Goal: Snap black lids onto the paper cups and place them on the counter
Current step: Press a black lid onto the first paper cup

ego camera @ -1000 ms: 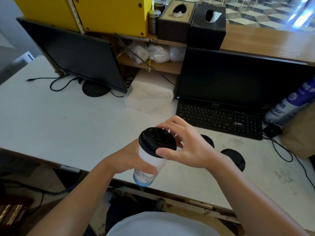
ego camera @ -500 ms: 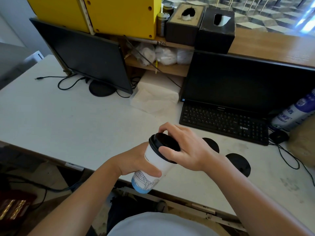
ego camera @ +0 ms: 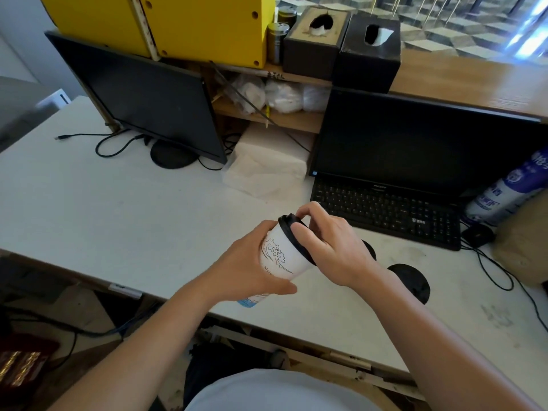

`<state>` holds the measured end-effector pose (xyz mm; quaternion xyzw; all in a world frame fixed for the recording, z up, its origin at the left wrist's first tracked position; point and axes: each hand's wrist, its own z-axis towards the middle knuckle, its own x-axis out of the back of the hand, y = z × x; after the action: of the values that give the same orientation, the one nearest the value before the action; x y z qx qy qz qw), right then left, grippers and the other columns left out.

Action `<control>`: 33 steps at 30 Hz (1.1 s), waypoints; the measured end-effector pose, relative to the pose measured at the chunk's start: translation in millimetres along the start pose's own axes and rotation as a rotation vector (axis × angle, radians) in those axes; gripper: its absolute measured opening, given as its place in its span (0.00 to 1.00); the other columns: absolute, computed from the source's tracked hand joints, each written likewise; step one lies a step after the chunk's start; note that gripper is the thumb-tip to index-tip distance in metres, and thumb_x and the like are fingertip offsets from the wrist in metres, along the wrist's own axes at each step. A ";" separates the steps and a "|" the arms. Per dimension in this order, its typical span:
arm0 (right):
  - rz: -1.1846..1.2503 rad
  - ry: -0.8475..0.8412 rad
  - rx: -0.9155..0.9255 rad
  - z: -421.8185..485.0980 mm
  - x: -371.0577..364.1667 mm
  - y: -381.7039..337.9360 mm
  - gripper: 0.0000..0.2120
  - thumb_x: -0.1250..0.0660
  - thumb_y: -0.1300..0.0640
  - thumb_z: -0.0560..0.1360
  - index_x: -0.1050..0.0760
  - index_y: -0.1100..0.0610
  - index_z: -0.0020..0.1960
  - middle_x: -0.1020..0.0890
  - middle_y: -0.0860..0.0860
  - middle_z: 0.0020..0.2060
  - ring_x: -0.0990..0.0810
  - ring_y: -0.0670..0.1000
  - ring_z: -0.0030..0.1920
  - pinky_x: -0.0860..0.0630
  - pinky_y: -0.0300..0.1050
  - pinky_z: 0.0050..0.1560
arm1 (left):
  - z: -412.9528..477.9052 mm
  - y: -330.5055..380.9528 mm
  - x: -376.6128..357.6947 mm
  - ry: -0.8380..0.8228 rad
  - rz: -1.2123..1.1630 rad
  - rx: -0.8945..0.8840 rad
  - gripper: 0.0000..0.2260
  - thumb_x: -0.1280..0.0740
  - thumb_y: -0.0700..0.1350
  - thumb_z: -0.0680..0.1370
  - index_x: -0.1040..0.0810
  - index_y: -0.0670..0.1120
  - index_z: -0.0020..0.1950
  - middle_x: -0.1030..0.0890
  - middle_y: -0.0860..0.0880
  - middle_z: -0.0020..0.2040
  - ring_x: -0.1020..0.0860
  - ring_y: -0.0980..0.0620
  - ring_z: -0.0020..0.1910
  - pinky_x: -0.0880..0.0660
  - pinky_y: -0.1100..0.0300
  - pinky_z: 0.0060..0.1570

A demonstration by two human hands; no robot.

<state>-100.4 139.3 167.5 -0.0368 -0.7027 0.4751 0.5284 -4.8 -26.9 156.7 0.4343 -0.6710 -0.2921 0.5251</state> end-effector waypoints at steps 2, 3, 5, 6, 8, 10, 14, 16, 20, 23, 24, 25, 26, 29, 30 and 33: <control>0.043 0.004 -0.007 -1.9 -0.7 1.1 0.20 0.47 0.34 0.72 0.29 0.46 0.55 0.25 0.46 0.32 0.25 0.48 0.35 0.26 0.57 0.38 | 0.0 -5.7 9.6 -0.086 0.044 0.009 0.34 0.17 0.51 0.61 0.29 0.62 0.61 0.18 0.57 0.53 0.17 0.56 0.51 0.17 0.49 0.50; 0.059 -0.006 -0.001 -3.1 -1.2 1.8 0.21 0.46 0.34 0.72 0.29 0.45 0.57 0.25 0.44 0.34 0.25 0.46 0.36 0.26 0.53 0.38 | -0.3 -8.7 11.9 -0.107 0.070 0.007 0.33 0.17 0.51 0.61 0.28 0.61 0.61 0.18 0.58 0.53 0.18 0.56 0.51 0.17 0.48 0.51; 0.083 -0.066 0.039 -5.9 -2.6 3.5 0.25 0.43 0.33 0.72 0.31 0.43 0.63 0.27 0.37 0.41 0.25 0.39 0.43 0.28 0.40 0.42 | -1.5 -14.2 13.6 -0.103 0.056 -0.015 0.31 0.17 0.47 0.62 0.26 0.58 0.60 0.17 0.57 0.52 0.18 0.55 0.51 0.17 0.48 0.51; 0.095 -0.101 0.063 -7.6 -3.1 3.8 0.27 0.42 0.32 0.71 0.32 0.43 0.66 0.28 0.34 0.45 0.26 0.36 0.48 0.31 0.33 0.45 | -2.1 -16.6 14.1 -0.099 0.024 -0.028 0.30 0.18 0.44 0.63 0.25 0.57 0.60 0.17 0.56 0.51 0.17 0.55 0.50 0.17 0.50 0.50; 0.111 -0.144 0.095 -9.2 -4.1 4.6 0.32 0.39 0.31 0.70 0.34 0.44 0.71 0.30 0.32 0.53 0.27 0.36 0.54 0.32 0.29 0.49 | -4.2 -20.8 16.2 -0.129 -0.037 -0.041 0.27 0.19 0.38 0.65 0.24 0.55 0.59 0.17 0.55 0.49 0.17 0.56 0.48 0.18 0.58 0.46; 0.134 -0.153 0.118 -9.9 -5.0 4.9 0.34 0.35 0.31 0.70 0.32 0.45 0.71 0.29 0.34 0.55 0.25 0.40 0.55 0.28 0.34 0.52 | -7.3 -24.6 18.7 -0.201 -0.074 -0.035 0.24 0.21 0.36 0.66 0.22 0.55 0.56 0.16 0.55 0.46 0.17 0.56 0.46 0.20 0.61 0.45; 0.154 -0.143 0.168 -11.3 -3.5 0.2 0.32 0.32 0.31 0.68 0.29 0.45 0.68 0.28 0.33 0.50 0.25 0.42 0.50 0.29 0.34 0.46 | -10.9 -33.5 20.2 -0.284 -0.122 -0.015 0.22 0.22 0.35 0.65 0.20 0.54 0.54 0.14 0.52 0.47 0.16 0.52 0.48 0.20 0.58 0.48; 0.149 -0.145 0.186 -11.7 -2.9 -2.7 0.33 0.33 0.31 0.68 0.29 0.46 0.68 0.28 0.33 0.50 0.25 0.42 0.50 0.30 0.33 0.46 | -11.1 -34.3 19.3 -0.281 -0.126 -0.025 0.22 0.22 0.34 0.66 0.21 0.53 0.55 0.15 0.53 0.47 0.16 0.54 0.48 0.20 0.59 0.47; 0.148 -0.159 0.200 -11.3 -2.7 -3.9 0.31 0.34 0.32 0.70 0.30 0.46 0.69 0.26 0.41 0.56 0.24 0.45 0.55 0.24 0.42 0.53 | -12.9 -28.9 15.2 -0.214 -0.113 -0.052 0.26 0.23 0.29 0.67 0.24 0.55 0.52 0.17 0.62 0.40 0.20 0.62 0.40 0.24 0.67 0.40; 0.072 -0.154 0.130 -12.0 -3.1 -8.8 0.32 0.38 0.29 0.70 0.32 0.43 0.68 0.28 0.41 0.55 0.25 0.43 0.55 0.24 0.45 0.54 | -13.2 -28.4 6.7 -0.090 -0.111 -0.082 0.31 0.21 0.32 0.66 0.26 0.59 0.60 0.17 0.60 0.45 0.18 0.59 0.42 0.20 0.62 0.40; 0.032 -0.141 0.097 -12.6 -3.8 -11.2 0.32 0.40 0.27 0.69 0.33 0.42 0.68 0.30 0.40 0.54 0.25 0.43 0.54 0.22 0.47 0.53 | -13.4 -29.0 3.0 -0.034 -0.115 -0.089 0.34 0.20 0.35 0.65 0.27 0.60 0.63 0.17 0.59 0.49 0.17 0.56 0.46 0.18 0.58 0.43; -0.003 -0.125 0.072 -13.4 -4.5 -14.1 0.32 0.42 0.27 0.69 0.33 0.43 0.68 0.31 0.41 0.52 0.25 0.44 0.52 0.21 0.50 0.52 | -13.3 -29.8 0.1 0.016 -0.109 -0.090 0.35 0.20 0.38 0.64 0.28 0.61 0.65 0.17 0.57 0.51 0.17 0.54 0.48 0.16 0.53 0.45; -0.028 -0.105 0.061 -14.4 -5.2 -17.4 0.32 0.43 0.27 0.70 0.33 0.44 0.67 0.32 0.42 0.51 0.25 0.45 0.51 0.21 0.51 0.50 | -13.1 -30.5 -2.3 0.050 -0.105 -0.091 0.36 0.20 0.39 0.64 0.29 0.60 0.66 0.17 0.55 0.52 0.17 0.52 0.49 0.16 0.50 0.45; -0.058 -0.040 0.089 -17.7 -4.3 -26.0 0.30 0.43 0.29 0.69 0.30 0.47 0.63 0.33 0.44 0.49 0.26 0.46 0.47 0.21 0.49 0.45 | -12.8 -30.7 -7.0 0.046 -0.140 -0.120 0.34 0.20 0.39 0.64 0.28 0.59 0.65 0.17 0.55 0.51 0.17 0.53 0.49 0.17 0.53 0.46; -0.068 -0.019 0.103 -18.6 -3.3 -27.9 0.30 0.43 0.30 0.69 0.29 0.48 0.62 0.33 0.45 0.49 0.26 0.46 0.46 0.22 0.48 0.44 | -13.3 -29.6 -7.5 0.038 -0.142 -0.133 0.33 0.20 0.38 0.65 0.27 0.59 0.65 0.17 0.55 0.52 0.17 0.52 0.50 0.17 0.54 0.46; -0.100 0.035 0.158 -19.0 -0.1 -31.0 0.31 0.42 0.32 0.69 0.26 0.53 0.60 0.31 0.46 0.47 0.26 0.49 0.42 0.24 0.47 0.41 | -13.9 -28.6 -7.3 0.030 -0.147 -0.166 0.33 0.21 0.38 0.65 0.27 0.58 0.65 0.17 0.54 0.52 0.17 0.51 0.51 0.17 0.51 0.48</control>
<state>-71.6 134.3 189.1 0.0317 -0.6548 0.5013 0.5647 17.0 -32.5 133.0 0.4417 -0.6030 -0.3777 0.5465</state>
